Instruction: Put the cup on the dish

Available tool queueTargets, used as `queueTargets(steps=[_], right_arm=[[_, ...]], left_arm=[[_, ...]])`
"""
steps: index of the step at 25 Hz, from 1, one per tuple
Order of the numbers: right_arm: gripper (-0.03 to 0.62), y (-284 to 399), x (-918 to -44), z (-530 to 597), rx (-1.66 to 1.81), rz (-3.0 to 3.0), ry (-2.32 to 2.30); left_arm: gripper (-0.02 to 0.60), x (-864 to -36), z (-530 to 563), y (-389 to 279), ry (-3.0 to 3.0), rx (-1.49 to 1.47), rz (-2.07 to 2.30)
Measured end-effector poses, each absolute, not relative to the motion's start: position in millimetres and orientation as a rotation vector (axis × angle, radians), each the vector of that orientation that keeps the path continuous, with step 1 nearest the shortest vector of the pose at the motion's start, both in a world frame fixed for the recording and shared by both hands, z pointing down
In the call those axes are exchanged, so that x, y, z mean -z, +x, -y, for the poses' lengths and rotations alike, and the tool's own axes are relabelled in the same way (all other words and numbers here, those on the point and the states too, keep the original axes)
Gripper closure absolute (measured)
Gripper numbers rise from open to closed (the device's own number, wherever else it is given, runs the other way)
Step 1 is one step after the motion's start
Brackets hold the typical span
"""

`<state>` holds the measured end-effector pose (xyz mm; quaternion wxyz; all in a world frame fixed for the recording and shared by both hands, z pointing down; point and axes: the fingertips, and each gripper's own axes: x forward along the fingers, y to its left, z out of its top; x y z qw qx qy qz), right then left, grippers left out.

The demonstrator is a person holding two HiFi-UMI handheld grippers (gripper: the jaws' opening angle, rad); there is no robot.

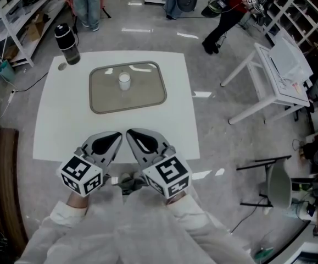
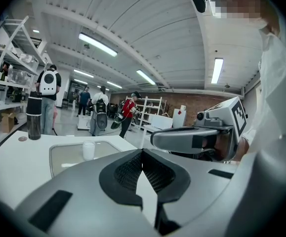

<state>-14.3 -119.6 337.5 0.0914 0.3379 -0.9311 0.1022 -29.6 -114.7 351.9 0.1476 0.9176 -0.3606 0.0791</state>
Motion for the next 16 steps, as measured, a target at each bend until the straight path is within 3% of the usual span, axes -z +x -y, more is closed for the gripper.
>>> queueTargets(steps=[16], right_arm=[[0.580,-13.3,-338.5,123.4,-0.286,2.765,1.032]], left_arm=[[0.573,-354.3,115.2,-35.4,2.632,-0.212,1.042]])
